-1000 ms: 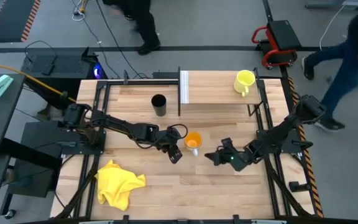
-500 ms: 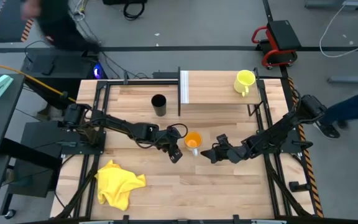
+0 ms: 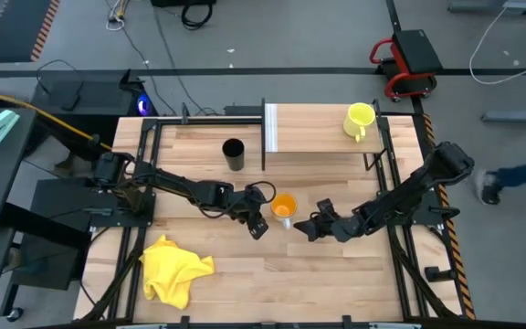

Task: Stack small to large cups/mugs on shelf
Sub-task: Put the orange mug on the shelf

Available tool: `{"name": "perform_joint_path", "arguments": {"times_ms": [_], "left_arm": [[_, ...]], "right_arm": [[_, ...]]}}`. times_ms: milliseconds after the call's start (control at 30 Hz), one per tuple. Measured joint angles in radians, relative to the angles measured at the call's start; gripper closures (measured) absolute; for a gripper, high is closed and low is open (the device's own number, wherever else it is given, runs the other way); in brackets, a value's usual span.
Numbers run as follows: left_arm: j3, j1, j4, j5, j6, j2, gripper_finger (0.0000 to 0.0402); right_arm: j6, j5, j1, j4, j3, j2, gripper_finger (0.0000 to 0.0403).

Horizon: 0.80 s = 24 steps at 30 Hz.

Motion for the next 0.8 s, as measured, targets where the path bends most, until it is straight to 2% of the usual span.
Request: {"name": "perform_joint_path", "arguments": {"times_ms": [233, 800], "left_arm": [[0.000, 0.000, 0.002, 0.000, -0.001, 0.000, 0.0380], [0.000, 0.000, 0.001, 0.000, 0.001, 0.000, 0.0381]], "right_arm": [[-0.021, -0.001, 0.001, 0.124, 0.000, 0.050, 0.0325], [0.003, -0.020, 0.000, 0.092, 0.004, 0.038, 0.0325]]}}
